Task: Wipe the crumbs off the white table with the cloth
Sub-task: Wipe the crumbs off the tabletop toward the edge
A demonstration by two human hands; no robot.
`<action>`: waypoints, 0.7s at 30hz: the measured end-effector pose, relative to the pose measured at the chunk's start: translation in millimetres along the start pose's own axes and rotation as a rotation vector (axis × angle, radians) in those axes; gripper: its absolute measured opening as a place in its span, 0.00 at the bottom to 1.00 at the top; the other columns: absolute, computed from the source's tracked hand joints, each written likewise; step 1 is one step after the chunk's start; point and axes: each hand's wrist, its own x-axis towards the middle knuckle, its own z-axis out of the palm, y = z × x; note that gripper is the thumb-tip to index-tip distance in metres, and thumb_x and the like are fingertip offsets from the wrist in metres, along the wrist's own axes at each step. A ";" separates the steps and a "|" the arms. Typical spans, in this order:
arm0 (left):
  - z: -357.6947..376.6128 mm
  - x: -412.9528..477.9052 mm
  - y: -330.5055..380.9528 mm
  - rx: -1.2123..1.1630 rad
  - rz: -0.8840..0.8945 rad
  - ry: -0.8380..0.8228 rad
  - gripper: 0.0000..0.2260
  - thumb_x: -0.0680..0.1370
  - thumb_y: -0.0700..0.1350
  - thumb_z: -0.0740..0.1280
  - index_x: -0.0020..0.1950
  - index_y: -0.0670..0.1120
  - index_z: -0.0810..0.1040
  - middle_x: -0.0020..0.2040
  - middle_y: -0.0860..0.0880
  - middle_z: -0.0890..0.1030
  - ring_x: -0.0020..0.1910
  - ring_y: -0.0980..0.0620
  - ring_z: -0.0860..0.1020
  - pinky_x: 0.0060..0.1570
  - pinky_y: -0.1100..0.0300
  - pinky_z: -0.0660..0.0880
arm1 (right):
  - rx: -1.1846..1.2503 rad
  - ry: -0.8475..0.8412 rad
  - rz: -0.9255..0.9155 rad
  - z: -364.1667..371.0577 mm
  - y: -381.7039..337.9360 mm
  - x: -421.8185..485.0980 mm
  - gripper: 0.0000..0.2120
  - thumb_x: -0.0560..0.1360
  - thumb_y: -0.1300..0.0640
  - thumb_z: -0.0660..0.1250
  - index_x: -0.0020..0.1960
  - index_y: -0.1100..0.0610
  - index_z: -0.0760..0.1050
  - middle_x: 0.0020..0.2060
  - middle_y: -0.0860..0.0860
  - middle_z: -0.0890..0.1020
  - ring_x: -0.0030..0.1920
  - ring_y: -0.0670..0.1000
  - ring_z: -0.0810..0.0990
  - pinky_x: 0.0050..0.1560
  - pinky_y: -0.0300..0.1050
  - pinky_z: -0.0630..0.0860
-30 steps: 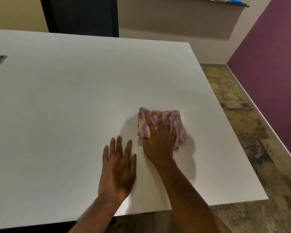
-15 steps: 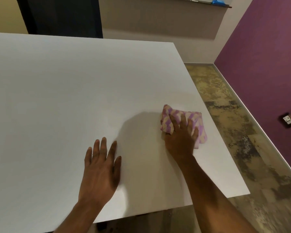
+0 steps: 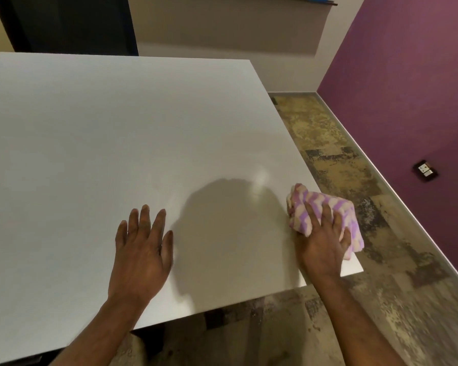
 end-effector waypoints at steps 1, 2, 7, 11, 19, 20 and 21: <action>-0.7 -0.2 0.5 -0.001 0.001 0.001 0.28 0.84 0.54 0.46 0.80 0.44 0.65 0.79 0.37 0.65 0.80 0.36 0.61 0.78 0.39 0.58 | -0.008 -0.002 0.017 -1.1 3.6 -8.5 0.33 0.80 0.49 0.66 0.81 0.48 0.59 0.82 0.54 0.57 0.82 0.61 0.50 0.80 0.66 0.48; -1.4 -0.3 1.0 -0.004 0.002 0.004 0.28 0.84 0.54 0.46 0.80 0.44 0.66 0.79 0.37 0.66 0.80 0.36 0.61 0.78 0.39 0.58 | -0.004 -0.012 0.033 -2.1 6.2 -16.2 0.33 0.80 0.49 0.66 0.81 0.48 0.59 0.83 0.54 0.57 0.83 0.60 0.50 0.80 0.64 0.48; -4.5 -3.0 2.1 -0.047 0.039 0.025 0.27 0.85 0.54 0.45 0.79 0.44 0.67 0.79 0.36 0.66 0.80 0.36 0.60 0.78 0.40 0.56 | 0.054 -0.051 0.047 -7.7 8.1 -50.1 0.31 0.80 0.50 0.67 0.81 0.46 0.61 0.83 0.52 0.57 0.83 0.57 0.47 0.80 0.62 0.45; -2.3 -15.0 6.5 -0.079 0.113 0.039 0.25 0.85 0.53 0.47 0.78 0.44 0.67 0.78 0.36 0.66 0.80 0.35 0.60 0.78 0.39 0.57 | 0.106 -0.027 0.023 -7.7 -4.9 -82.2 0.31 0.78 0.54 0.67 0.79 0.43 0.63 0.82 0.51 0.60 0.83 0.56 0.49 0.80 0.64 0.47; -0.3 -26.9 19.2 -0.053 0.172 -0.002 0.23 0.85 0.50 0.50 0.77 0.44 0.67 0.78 0.36 0.67 0.79 0.35 0.61 0.77 0.38 0.59 | 0.153 -0.062 -0.054 1.4 -52.0 -152.5 0.39 0.69 0.51 0.60 0.80 0.41 0.60 0.82 0.49 0.59 0.83 0.56 0.50 0.80 0.62 0.44; -0.5 -26.9 19.3 -0.040 0.177 -0.009 0.24 0.85 0.51 0.50 0.77 0.43 0.67 0.77 0.36 0.67 0.78 0.35 0.62 0.76 0.38 0.60 | 0.160 -0.087 -0.060 2.3 -56.9 -160.0 0.38 0.69 0.49 0.58 0.80 0.40 0.59 0.82 0.48 0.58 0.83 0.55 0.48 0.80 0.61 0.41; -0.6 -27.2 19.5 -0.031 0.182 -0.011 0.24 0.85 0.51 0.49 0.77 0.43 0.67 0.76 0.36 0.68 0.77 0.34 0.63 0.75 0.37 0.61 | 0.170 -0.104 -0.084 2.9 -60.8 -167.8 0.37 0.70 0.48 0.58 0.80 0.39 0.59 0.83 0.47 0.57 0.83 0.54 0.46 0.80 0.60 0.39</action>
